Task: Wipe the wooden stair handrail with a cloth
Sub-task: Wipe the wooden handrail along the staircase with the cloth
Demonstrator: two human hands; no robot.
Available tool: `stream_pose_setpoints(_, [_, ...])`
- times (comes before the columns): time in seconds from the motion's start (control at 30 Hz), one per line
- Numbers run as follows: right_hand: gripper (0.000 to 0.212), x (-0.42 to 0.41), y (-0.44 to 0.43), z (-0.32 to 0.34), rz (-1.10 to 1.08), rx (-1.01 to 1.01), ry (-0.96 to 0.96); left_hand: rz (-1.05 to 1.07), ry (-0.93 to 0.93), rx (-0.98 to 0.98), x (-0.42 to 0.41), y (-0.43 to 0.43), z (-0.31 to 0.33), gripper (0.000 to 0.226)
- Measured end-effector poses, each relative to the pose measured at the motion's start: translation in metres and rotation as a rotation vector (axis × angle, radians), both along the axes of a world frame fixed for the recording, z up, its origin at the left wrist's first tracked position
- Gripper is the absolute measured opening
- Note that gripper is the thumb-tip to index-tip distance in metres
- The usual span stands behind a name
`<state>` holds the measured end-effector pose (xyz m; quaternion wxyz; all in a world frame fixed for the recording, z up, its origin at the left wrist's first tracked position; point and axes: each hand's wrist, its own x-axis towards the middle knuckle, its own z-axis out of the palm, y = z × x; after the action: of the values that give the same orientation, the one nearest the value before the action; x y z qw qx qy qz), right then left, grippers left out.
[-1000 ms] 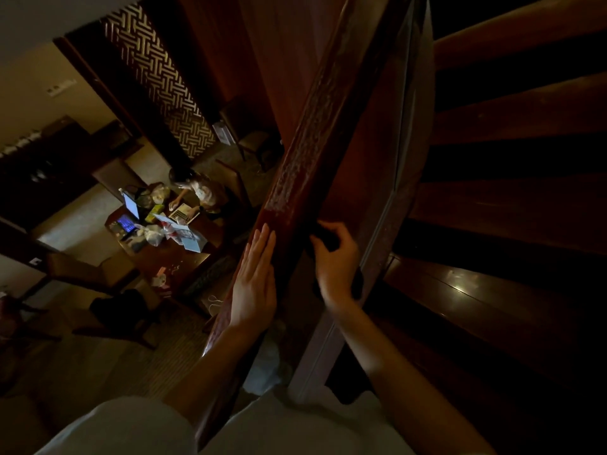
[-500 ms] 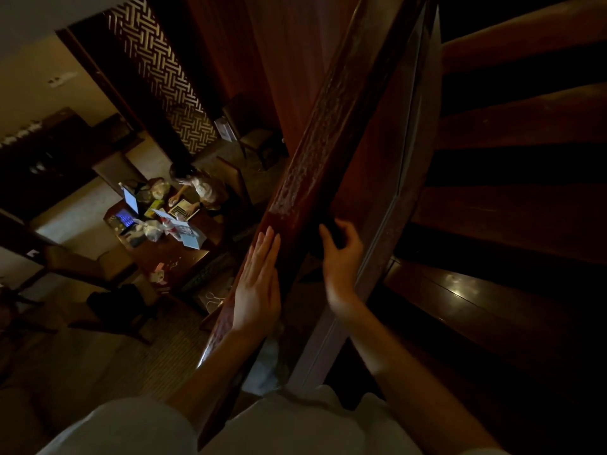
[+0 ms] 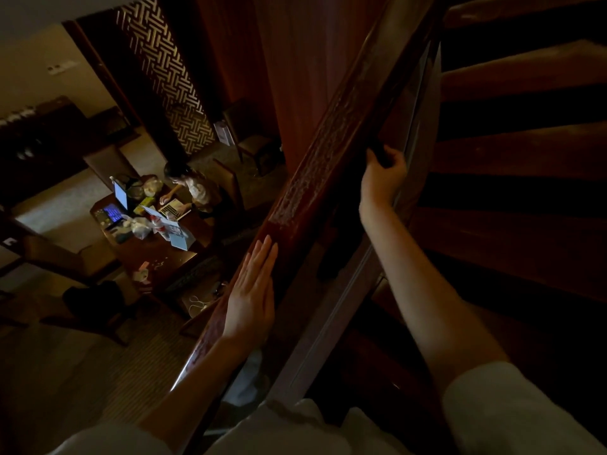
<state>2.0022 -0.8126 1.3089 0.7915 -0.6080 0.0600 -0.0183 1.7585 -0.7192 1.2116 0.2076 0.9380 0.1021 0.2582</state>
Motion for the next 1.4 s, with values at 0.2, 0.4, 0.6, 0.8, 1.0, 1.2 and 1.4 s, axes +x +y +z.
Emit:
stream_pose_setpoints(0.2, [0.013,-0.040,0.001,-0.028,0.056,0.000,-0.024,0.009,0.008,0.001,0.001,-0.001,-0.003,0.055])
stream_pose_setpoints(0.4, [0.009,-0.122,0.006,-0.086,0.171,-0.015,0.061,0.006,-0.009,0.032,0.001,0.000,-0.004,0.054])
stream_pose_setpoints(0.6, [0.011,-0.042,0.006,-0.023,0.005,0.025,0.027,-0.010,-0.021,0.039,0.004,0.002,-0.006,0.051])
stream_pose_setpoints(0.8, [0.008,-0.045,0.003,-0.022,0.004,-0.045,-0.032,-0.007,-0.002,-0.021,-0.001,0.000,-0.002,0.054])
stream_pose_setpoints(1.0, [0.013,-0.129,-0.008,-0.091,0.210,-0.123,-0.065,-0.023,-0.025,-0.055,-0.004,-0.001,0.003,0.051])
stream_pose_setpoints(1.2, [0.024,-0.150,-0.006,-0.103,-0.001,-0.448,-0.781,-0.028,-0.051,-0.073,-0.005,-0.001,0.004,0.054])
stream_pose_setpoints(1.4, [0.029,-0.137,0.038,-0.085,0.022,-0.299,-0.583,-0.021,-0.031,-0.077,-0.004,0.001,0.000,0.052])
